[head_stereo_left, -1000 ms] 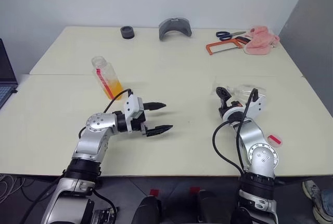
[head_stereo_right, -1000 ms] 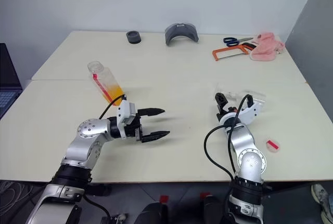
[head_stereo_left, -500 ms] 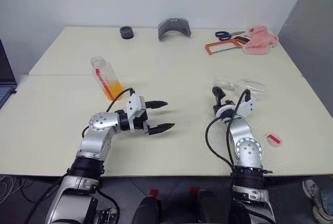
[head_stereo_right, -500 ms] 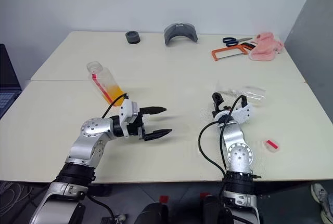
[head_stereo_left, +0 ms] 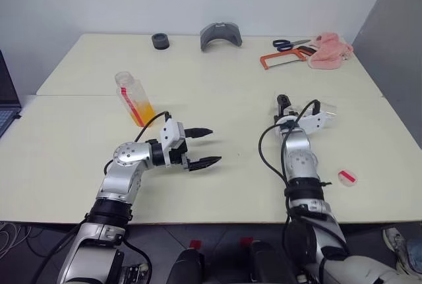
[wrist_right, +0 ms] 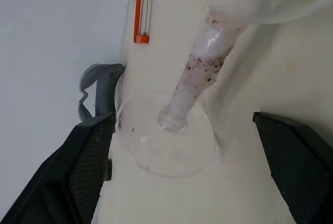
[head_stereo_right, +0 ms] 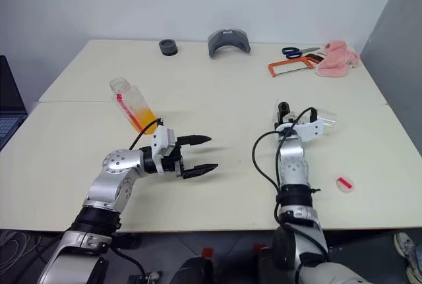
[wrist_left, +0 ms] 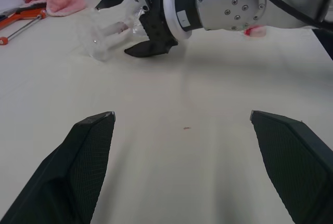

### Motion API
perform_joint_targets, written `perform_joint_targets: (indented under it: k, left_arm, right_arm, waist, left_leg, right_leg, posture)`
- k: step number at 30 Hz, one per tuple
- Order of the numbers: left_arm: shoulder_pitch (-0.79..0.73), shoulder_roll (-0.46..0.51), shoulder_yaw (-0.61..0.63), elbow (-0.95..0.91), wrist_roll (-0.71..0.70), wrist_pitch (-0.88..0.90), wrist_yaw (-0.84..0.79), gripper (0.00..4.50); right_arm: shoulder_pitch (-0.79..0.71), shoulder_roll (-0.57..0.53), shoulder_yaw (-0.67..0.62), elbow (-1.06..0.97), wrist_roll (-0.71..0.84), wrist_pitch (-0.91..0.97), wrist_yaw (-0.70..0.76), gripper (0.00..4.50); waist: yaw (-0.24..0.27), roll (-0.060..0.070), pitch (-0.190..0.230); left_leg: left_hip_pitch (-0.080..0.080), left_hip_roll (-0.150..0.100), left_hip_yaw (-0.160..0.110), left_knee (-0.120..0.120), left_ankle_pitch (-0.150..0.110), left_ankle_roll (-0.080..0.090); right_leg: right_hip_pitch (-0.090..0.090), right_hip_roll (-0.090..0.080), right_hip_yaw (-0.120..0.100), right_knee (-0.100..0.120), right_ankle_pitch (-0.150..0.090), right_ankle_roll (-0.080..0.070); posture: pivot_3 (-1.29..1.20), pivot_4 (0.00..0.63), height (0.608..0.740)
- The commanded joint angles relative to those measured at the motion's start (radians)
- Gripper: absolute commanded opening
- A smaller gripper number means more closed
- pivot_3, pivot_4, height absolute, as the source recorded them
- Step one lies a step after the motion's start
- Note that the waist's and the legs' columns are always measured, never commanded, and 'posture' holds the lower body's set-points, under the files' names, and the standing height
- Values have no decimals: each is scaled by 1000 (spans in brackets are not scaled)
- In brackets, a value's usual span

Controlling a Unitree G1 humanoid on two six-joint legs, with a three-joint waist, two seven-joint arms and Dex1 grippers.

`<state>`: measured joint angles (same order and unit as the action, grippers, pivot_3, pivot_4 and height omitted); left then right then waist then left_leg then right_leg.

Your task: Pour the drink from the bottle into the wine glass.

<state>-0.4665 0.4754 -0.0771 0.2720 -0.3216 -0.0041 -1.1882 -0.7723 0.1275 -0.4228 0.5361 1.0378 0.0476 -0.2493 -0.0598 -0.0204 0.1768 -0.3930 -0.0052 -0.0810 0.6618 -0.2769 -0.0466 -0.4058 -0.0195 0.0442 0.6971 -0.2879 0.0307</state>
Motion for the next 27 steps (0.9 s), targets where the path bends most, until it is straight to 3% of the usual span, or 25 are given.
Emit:
perform_joint_targets:
  k: [1, 9, 12, 22, 23, 27]
  left_arm:
    - [-15, 0, 1, -42, 0, -2, 4, 4477]
    - [-11, -9, 1, -12, 8, -26, -5, 4477]
    - [-10, -15, 5, 2, 4, -32, -9, 4500]
    - [-14, -18, 17, 38, 2, -63, -13, 4500]
    - [-14, -17, 17, 39, 2, -65, -13, 4500]
    - [-9, -16, 19, 33, 3, -67, -6, 4500]
  right_arm:
    - [-63, -5, -60, 107, -29, -60, 41, 4500]
    - [-142, -44, -162, 279, -74, -165, 80, 4500]
    - [-148, -36, -182, 302, -79, -171, 82, 3893]
    - [-153, -26, -206, 321, -91, -132, 102, 347]
    - [-151, -25, -204, 312, -90, -122, 107, 172]
    - [-109, -6, -152, 197, -106, -28, 123, 155]
  waist:
    - [0, 0, 0]
    - [1, 0, 0]
    - [2, 0, 0]
    - [0, 0, -1]
    - [1, 0, -1]
    - [0, 0, -1]
  left_leg:
    - [0, 0, 0, 0, 0, 0]
    - [0, 0, 0, 0, 0, 0]
    - [0, 1, 1, 0, 0, 0]
    - [1, 1, 0, 0, 0, 0]
    - [1, 1, 0, 0, 0, 0]
    - [1, 1, 0, 0, 0, 0]
  right_leg:
    - [0, 0, 0, 0, 0, 0]
    - [0, -1, 0, 0, 0, 0]
    - [1, -2, 0, 0, 0, 0]
    - [1, -1, 0, 0, 0, 0]
    - [1, -1, 0, 0, 0, 0]
    - [1, -1, 0, 0, 0, 0]
  posture:
    - [0, 150, 740]
    - [0, 150, 740]
    - [0, 150, 740]
    - [0, 150, 740]
    - [0, 150, 740]
    - [0, 150, 740]
